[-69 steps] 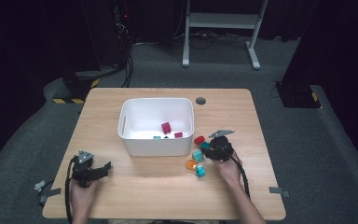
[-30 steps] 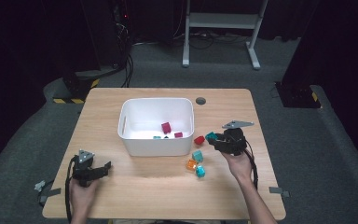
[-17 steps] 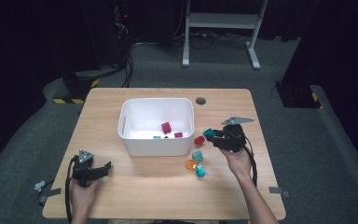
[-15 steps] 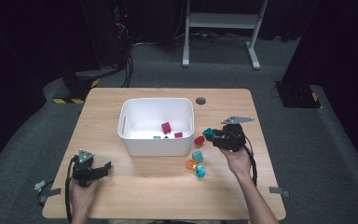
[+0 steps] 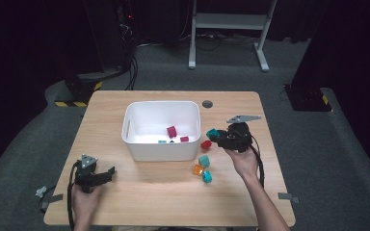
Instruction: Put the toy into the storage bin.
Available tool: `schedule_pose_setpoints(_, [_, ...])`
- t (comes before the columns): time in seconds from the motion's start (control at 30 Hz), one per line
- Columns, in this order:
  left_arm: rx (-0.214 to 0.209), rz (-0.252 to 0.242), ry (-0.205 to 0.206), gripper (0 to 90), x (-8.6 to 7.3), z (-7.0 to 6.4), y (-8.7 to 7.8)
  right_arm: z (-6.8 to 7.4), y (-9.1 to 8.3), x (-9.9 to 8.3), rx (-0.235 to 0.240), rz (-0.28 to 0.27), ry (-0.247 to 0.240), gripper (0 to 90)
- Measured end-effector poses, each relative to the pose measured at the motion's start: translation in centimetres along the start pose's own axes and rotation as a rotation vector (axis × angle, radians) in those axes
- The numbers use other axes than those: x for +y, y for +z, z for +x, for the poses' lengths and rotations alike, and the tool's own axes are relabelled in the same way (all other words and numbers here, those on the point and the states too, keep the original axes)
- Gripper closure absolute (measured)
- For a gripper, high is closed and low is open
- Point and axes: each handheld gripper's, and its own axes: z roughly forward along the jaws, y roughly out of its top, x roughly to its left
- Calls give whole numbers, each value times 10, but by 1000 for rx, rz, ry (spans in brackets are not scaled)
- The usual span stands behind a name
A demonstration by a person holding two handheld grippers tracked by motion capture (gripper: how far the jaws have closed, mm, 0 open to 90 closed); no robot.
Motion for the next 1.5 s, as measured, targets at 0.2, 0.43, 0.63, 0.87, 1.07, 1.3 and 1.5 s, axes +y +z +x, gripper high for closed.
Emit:
schedule_pose_setpoints(0.2, [0,0,0,181,0,0,0,1,-2,3,-4,-10,3,592])
schedule_pose_setpoints(0.43, [0,0,0,181,0,0,0,7,-5,11,3,-26,-20,591])
schedule_pose_setpoints(0.63, [0,0,0,181,0,0,0,11,-3,16,14,-22,-28,592])
schedule_pose_setpoints(0.87, [1,-1,0,181,0,0,0,13,-8,28,38,-54,-25,591])
schedule_pose_setpoints(1.07, [1,-1,-1,181,0,0,0,20,-10,40,44,-66,-57,591])
schedule_pose_setpoints(1.3, [1,-1,-1,181,0,0,0,30,-10,50,41,-54,-90,591])
schedule_pose_setpoints(1.5, [1,-2,-1,181,0,0,0,36,-3,59,38,-36,-110,591])
